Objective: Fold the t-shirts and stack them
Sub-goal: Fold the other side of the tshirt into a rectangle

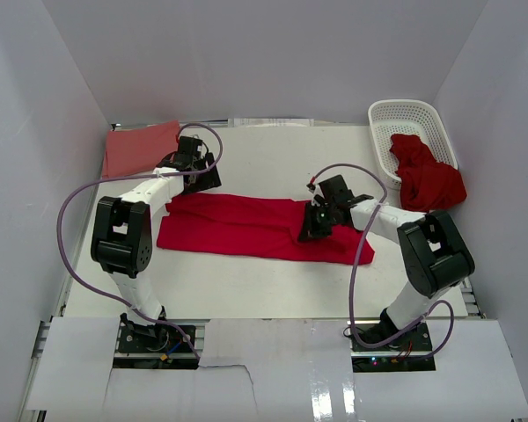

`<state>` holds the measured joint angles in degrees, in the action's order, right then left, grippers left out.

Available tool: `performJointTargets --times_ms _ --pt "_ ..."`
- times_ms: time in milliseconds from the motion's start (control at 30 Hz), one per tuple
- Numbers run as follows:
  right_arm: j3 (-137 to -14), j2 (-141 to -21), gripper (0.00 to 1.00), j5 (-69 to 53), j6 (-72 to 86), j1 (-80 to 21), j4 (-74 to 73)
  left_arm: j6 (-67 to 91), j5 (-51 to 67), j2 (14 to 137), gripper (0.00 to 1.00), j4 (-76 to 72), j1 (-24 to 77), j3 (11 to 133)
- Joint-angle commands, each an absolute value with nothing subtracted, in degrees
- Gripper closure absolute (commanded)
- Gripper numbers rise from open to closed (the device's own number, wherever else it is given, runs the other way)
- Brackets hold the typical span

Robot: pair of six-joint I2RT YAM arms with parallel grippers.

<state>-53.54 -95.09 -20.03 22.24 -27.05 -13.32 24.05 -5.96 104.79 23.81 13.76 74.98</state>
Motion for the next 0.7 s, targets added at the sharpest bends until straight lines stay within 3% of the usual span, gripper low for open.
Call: performJointTargets --times_ms 0,100,333,433,667 --pt "-50.89 -91.67 0.92 -22.50 25.13 -28.73 -11.52 24.35 -5.71 103.18 0.16 24.70 14.06 76.99" --pt "-49.92 -90.70 0.90 -23.72 25.75 -29.44 -10.99 24.35 -5.97 103.53 0.16 25.05 14.24 77.17" --pt "-50.80 -87.46 0.63 -24.70 26.19 -29.44 -12.22 23.91 -7.82 104.06 0.15 26.01 14.77 77.69" --pt "-52.03 -86.93 0.61 -24.09 26.19 -29.18 -12.83 23.47 -9.31 104.41 0.15 26.80 15.12 77.87" --pt "-56.59 -86.57 0.61 -3.18 22.77 -27.60 -16.25 23.99 -13.09 106.34 0.13 29.70 16.17 77.87"
